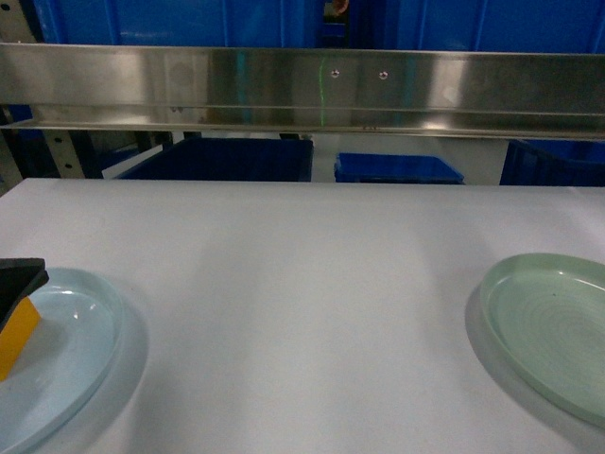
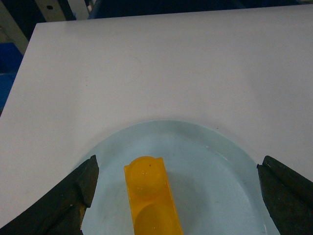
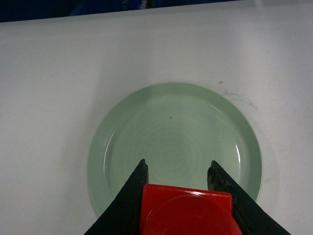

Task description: Sort and place red and yellow blocks in left bins

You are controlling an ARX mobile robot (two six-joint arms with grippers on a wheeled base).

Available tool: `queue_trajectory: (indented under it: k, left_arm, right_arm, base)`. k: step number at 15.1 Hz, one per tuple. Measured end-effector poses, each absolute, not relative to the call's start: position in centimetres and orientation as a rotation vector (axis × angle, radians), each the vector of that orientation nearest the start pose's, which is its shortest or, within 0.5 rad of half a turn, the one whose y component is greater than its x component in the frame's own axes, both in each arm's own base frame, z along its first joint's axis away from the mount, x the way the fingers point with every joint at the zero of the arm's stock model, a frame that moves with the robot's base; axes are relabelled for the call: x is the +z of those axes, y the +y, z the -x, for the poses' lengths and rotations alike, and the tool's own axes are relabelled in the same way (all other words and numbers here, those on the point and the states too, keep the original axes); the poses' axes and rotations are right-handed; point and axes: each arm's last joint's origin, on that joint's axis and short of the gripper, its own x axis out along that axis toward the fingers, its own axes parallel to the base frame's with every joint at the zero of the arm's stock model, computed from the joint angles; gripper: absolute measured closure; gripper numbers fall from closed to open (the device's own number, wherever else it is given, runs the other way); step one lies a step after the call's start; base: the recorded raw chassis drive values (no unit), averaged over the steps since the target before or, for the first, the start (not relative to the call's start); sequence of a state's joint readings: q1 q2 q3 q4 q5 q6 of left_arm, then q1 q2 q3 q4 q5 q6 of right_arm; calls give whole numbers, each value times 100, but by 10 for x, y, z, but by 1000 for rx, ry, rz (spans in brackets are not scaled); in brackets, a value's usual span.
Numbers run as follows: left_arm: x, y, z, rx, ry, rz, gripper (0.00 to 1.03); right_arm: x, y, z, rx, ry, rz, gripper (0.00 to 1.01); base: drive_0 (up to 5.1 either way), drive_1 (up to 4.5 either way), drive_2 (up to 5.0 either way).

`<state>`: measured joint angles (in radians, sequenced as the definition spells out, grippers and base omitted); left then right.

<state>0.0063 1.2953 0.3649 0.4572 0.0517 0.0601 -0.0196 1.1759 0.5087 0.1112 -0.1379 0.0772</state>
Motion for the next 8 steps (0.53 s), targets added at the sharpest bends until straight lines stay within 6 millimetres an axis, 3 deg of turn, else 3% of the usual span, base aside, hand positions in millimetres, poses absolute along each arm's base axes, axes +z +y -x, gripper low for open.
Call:
queue_trajectory:
  k: [6, 8]
  left_arm:
    - [153, 3, -228, -46, 493, -41, 5]
    - [165, 7, -244, -33, 475, -44, 5]
  right_arm:
    - [192, -1, -230, 94, 559, -119, 72]
    - [192, -1, -230, 94, 559, -119, 72]
  base:
    - [0, 0, 0]
    - [0, 0, 0]
